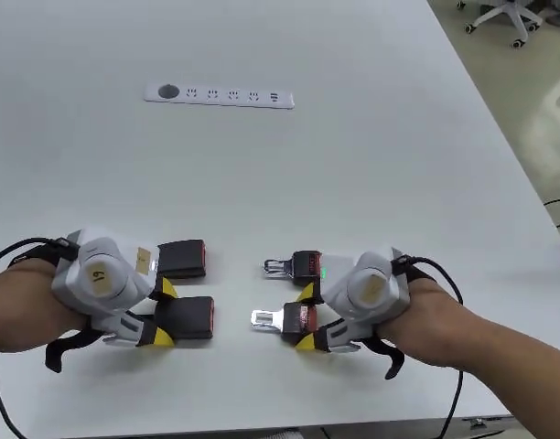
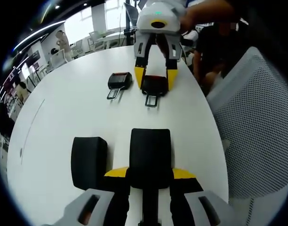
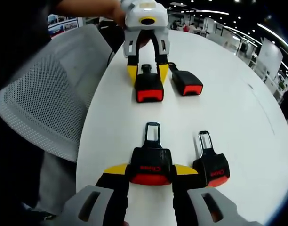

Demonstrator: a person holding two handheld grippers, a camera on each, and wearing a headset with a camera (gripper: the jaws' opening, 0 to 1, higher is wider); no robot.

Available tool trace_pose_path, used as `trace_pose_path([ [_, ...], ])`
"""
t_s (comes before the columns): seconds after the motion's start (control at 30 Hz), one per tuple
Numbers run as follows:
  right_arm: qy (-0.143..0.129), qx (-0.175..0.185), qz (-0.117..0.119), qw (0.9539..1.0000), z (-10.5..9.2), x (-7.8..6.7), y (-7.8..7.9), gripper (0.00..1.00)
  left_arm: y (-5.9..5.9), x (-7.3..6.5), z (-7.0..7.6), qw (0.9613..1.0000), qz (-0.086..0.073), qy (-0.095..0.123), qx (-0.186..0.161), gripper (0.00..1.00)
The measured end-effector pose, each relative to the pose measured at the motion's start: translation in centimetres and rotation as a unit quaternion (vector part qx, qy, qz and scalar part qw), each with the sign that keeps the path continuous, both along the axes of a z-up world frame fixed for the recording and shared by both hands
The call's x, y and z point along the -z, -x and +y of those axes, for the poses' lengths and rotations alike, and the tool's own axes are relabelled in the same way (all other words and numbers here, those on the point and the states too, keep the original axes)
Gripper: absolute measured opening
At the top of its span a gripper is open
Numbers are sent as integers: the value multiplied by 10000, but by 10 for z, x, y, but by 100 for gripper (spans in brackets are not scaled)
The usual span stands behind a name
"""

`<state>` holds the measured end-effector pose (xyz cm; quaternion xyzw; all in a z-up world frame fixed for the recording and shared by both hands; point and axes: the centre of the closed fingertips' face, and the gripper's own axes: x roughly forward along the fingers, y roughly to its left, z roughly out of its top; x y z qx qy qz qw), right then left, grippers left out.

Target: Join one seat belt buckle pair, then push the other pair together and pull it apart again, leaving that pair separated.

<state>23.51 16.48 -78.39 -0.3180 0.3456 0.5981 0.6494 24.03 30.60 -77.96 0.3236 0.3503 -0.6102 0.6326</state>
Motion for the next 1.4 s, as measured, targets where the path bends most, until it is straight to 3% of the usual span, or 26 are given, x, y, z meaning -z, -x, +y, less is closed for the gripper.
trace_pose_path([
  [0.67,-228,-36,-19,9997,48,-2,-2,32,0,-1,0,10000,35,22,-45,33],
  [1.4,-247,-320,2,9992,63,-3,-3,31,0,1,1,10000,-5,-56,76,33],
])
